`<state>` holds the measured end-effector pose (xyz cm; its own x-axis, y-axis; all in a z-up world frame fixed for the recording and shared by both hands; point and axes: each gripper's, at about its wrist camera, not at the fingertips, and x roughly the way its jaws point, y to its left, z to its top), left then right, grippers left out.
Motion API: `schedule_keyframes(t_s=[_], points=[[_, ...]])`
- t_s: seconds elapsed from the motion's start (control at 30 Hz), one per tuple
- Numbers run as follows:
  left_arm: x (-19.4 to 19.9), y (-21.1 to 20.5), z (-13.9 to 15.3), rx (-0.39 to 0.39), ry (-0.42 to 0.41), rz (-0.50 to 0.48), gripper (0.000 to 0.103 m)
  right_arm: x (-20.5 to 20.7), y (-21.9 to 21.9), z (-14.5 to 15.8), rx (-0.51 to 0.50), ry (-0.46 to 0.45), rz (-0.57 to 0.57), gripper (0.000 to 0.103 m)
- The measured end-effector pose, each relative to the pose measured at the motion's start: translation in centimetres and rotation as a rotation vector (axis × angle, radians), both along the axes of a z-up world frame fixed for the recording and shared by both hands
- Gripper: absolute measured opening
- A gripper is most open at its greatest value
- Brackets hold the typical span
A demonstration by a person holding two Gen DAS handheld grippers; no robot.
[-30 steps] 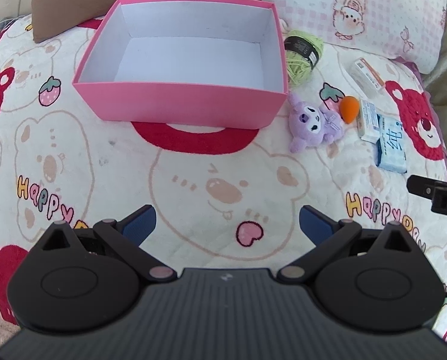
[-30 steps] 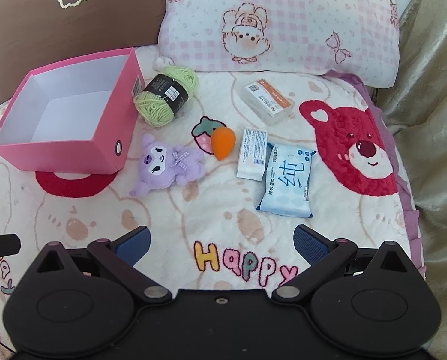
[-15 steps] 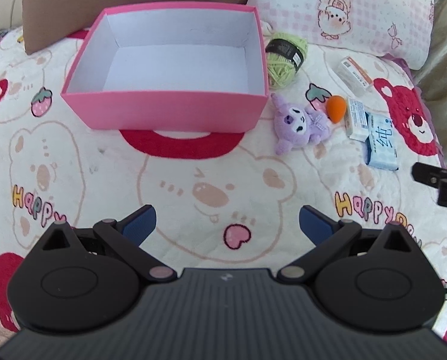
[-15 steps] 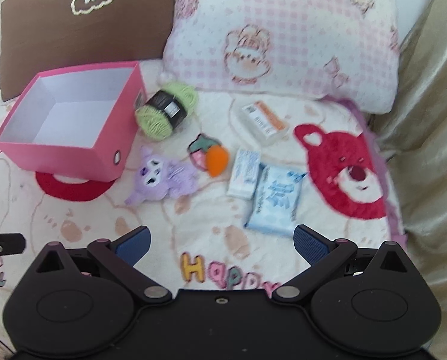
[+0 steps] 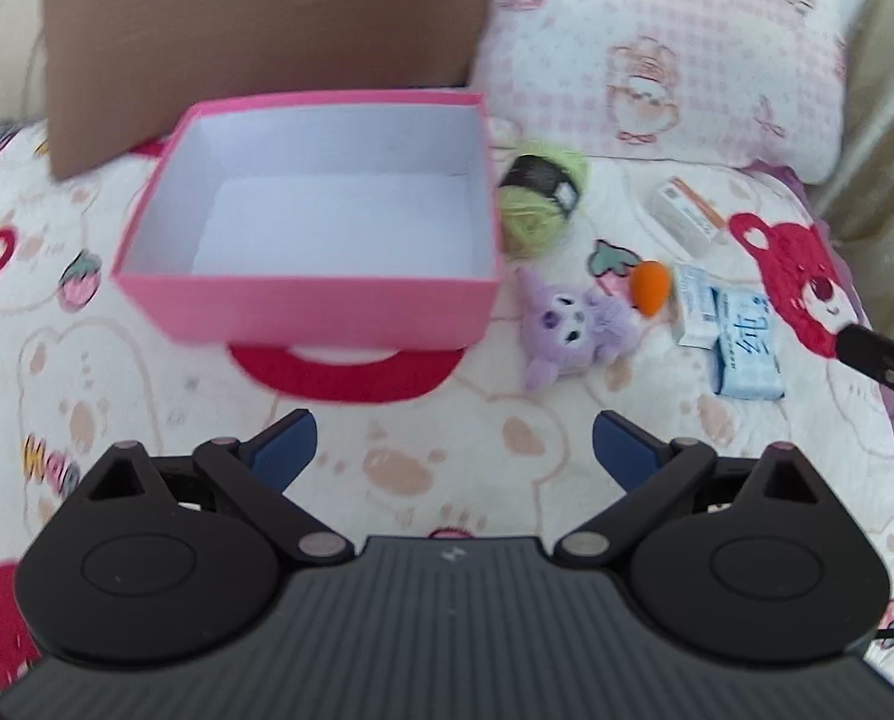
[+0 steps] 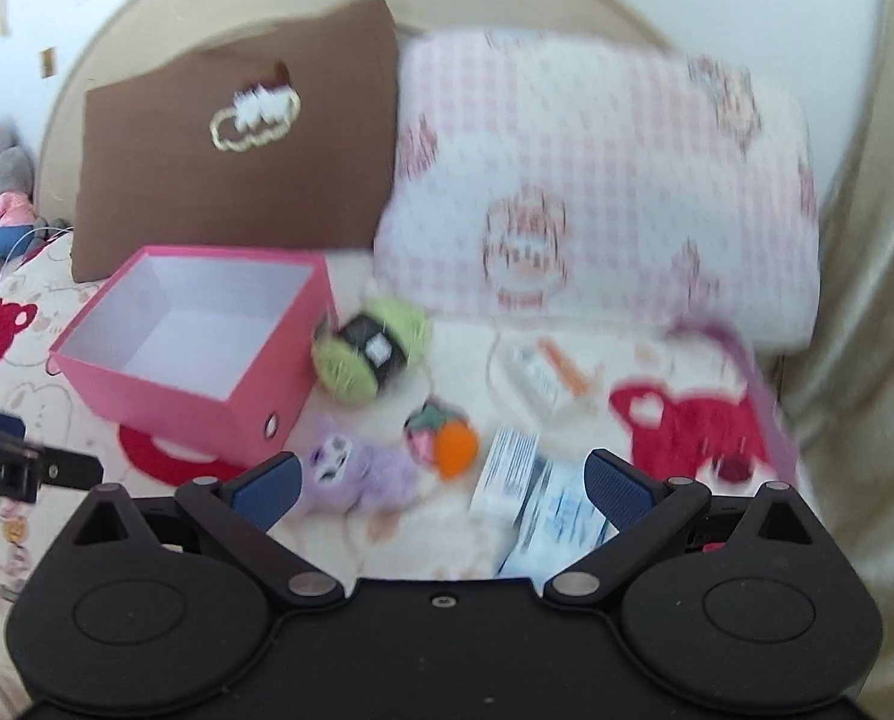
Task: Organize objects
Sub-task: 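Move the left tool toward the purple plush toy and open its fingers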
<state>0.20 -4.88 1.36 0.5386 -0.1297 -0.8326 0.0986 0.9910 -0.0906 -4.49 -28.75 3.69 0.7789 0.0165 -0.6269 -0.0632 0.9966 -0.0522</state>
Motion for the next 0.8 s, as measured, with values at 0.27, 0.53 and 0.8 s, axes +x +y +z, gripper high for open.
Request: schedule_keyframes(t_s=[0.27,0.53,0.8], points=[[2.0,-2.7,-3.6,-0.152,0.011,-0.06,0.078,2.7,-0.1,-2.7,0.004,0.018,0.095,0.101],[4.5,-3.7,-7.9,-0.247,0.024,-0.051,0.066,4.7,1.2,-7.6,-0.023,0.101,0.252,0.095],[6.8,-4.3,-12.1,-0.353,0.044,-0.048,0.05,6.5,2.4,-12.4,-0.011,0.143,0.376,0.087]])
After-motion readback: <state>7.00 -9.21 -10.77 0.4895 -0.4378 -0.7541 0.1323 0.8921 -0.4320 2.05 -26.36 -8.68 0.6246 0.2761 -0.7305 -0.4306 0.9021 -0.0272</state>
